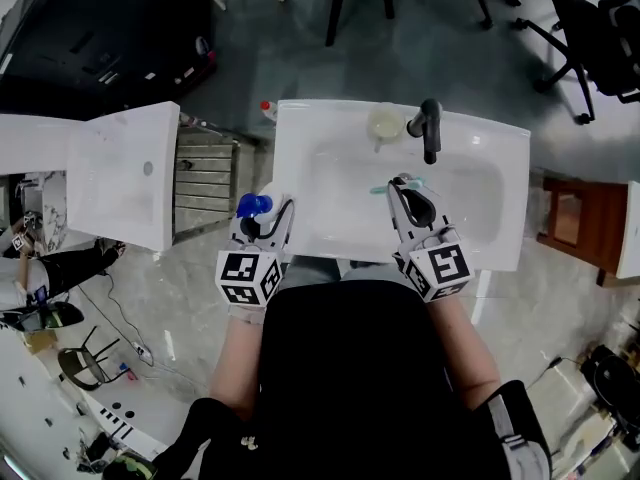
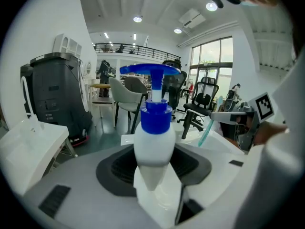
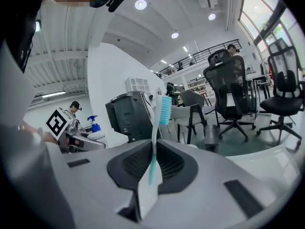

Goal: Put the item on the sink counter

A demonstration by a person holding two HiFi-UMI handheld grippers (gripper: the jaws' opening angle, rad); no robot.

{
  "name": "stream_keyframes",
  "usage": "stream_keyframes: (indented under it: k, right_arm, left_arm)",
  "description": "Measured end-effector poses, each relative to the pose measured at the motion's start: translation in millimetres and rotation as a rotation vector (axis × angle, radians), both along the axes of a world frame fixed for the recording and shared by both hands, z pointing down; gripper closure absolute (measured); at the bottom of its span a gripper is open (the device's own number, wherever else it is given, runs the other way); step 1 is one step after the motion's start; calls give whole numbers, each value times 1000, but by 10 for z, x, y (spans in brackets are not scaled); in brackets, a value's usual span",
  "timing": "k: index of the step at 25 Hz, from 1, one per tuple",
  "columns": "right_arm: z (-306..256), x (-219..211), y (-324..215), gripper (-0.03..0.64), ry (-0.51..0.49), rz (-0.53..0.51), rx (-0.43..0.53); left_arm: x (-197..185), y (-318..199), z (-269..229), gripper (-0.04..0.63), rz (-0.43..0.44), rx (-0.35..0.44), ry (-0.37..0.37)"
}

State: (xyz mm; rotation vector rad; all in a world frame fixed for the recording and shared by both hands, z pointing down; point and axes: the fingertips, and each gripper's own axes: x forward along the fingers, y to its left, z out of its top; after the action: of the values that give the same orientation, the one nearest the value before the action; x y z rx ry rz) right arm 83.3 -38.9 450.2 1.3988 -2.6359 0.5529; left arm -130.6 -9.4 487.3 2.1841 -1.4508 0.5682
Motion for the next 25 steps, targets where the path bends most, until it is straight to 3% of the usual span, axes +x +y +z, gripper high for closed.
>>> stream_keyframes:
  k: [5, 12, 25]
  right_arm:
    - [-13, 246, -36, 569, 37, 117, -13]
    - [-2, 247, 66, 569, 81, 258, -64]
    - [95, 168, 315, 569, 162, 445, -161]
  left_arm:
    - [114, -335, 126, 380, 104, -12, -7]
    - [32, -805, 381, 380, 218, -26, -10]
    - [30, -1434, 1009, 380, 316, -61, -16]
